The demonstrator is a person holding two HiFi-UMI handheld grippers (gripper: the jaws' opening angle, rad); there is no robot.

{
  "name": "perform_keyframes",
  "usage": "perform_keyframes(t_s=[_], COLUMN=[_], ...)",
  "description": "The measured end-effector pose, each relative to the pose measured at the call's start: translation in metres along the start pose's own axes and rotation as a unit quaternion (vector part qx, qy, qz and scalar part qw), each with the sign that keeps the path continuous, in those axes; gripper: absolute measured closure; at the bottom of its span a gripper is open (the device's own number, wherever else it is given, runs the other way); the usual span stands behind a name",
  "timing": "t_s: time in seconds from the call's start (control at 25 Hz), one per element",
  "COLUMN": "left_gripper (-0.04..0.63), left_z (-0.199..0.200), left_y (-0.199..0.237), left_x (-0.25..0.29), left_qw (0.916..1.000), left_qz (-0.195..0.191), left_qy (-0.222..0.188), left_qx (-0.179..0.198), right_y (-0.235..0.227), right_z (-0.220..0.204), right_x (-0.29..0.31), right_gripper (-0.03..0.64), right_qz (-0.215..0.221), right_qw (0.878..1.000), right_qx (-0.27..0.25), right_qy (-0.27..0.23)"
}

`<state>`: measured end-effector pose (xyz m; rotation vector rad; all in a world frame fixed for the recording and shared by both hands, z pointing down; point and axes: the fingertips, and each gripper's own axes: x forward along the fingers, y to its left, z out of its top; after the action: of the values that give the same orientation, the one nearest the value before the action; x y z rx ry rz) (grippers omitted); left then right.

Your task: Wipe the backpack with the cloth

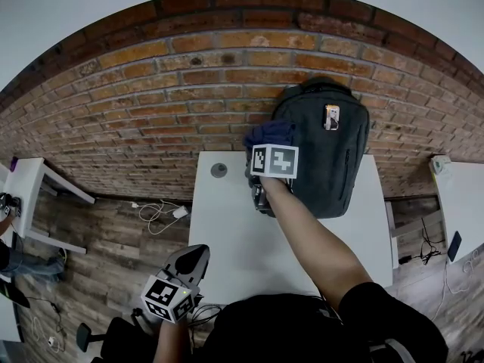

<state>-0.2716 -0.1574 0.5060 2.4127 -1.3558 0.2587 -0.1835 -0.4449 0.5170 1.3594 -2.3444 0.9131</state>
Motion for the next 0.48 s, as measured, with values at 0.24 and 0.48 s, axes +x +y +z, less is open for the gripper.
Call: perform_keyframes(t_s=[0.24, 0.48], left_gripper=[0.601, 0.600], left_z=[-0.003, -0.001], left_y=[0.002, 0.006], left_x=[-0.002, -0.004], left_qw=[1.0000, 1.0000], left_qz=[0.003, 0.008], left_qy=[0.004, -0.002], left_qx=[-0.004, -0.001], right_y=[-0.001, -0.006], right_z=[-0.049, -0.104], right_x=[0.002, 0.000], right_gripper=[0.552, 0.552], right_qz=[-0.002, 0.007], right_qw=[0.999, 0.997], right_qx=[-0.021, -0.024], right_qy=[0.030, 0.073])
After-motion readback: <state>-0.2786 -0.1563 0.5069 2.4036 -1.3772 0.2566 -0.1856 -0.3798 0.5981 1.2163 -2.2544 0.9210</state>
